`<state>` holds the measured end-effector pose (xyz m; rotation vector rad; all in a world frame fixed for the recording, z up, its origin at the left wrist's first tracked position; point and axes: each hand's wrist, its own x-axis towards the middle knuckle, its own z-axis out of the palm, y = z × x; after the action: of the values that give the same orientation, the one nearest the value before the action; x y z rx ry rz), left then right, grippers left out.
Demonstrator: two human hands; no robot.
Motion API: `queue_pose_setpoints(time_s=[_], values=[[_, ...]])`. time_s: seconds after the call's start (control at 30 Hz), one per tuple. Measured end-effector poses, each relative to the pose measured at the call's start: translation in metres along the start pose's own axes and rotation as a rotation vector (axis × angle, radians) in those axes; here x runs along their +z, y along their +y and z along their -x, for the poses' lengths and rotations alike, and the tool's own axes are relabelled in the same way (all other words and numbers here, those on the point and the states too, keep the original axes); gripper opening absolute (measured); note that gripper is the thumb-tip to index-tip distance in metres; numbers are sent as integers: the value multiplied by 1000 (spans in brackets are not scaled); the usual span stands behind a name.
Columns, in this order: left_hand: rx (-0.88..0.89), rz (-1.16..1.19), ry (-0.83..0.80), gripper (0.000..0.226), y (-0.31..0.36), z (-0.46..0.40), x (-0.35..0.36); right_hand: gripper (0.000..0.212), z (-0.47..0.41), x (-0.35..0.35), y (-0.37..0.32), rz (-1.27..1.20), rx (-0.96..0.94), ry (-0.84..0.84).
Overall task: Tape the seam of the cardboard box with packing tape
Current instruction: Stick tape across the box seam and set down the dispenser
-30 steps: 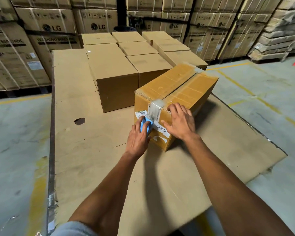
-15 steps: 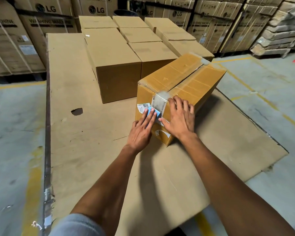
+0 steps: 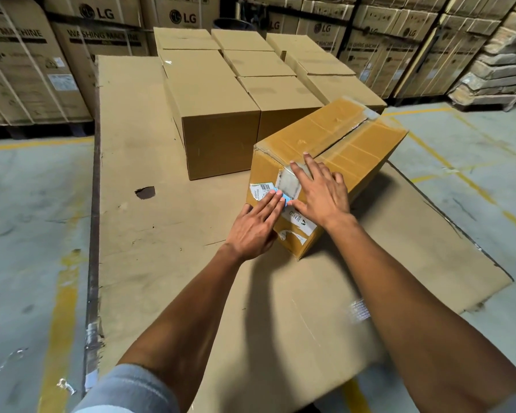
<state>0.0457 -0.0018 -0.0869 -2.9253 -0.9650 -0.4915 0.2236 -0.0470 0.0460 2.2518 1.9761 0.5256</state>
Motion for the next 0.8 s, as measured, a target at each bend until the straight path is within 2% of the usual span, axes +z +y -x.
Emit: queue_pose_setpoints(time_s=[0.17,0.4,0.6,0.73,0.8], values=[[66,7,11,79,-11,-4,0,100,-3,1,-4,-15,3,-10],[159,44,-20,91,-20,-14,5,96,-2,0,-5,-1,24,6],[191,154,10,92,-24,-10,13,98,-3,0,-8,-4,39,-5],[135,263,31,97,-23,-8,17,99,-3,1,-8,-4,41,-12],[118,244,29,94,-20,-8,17,99,-3,1,-8,-8,46,-11]])
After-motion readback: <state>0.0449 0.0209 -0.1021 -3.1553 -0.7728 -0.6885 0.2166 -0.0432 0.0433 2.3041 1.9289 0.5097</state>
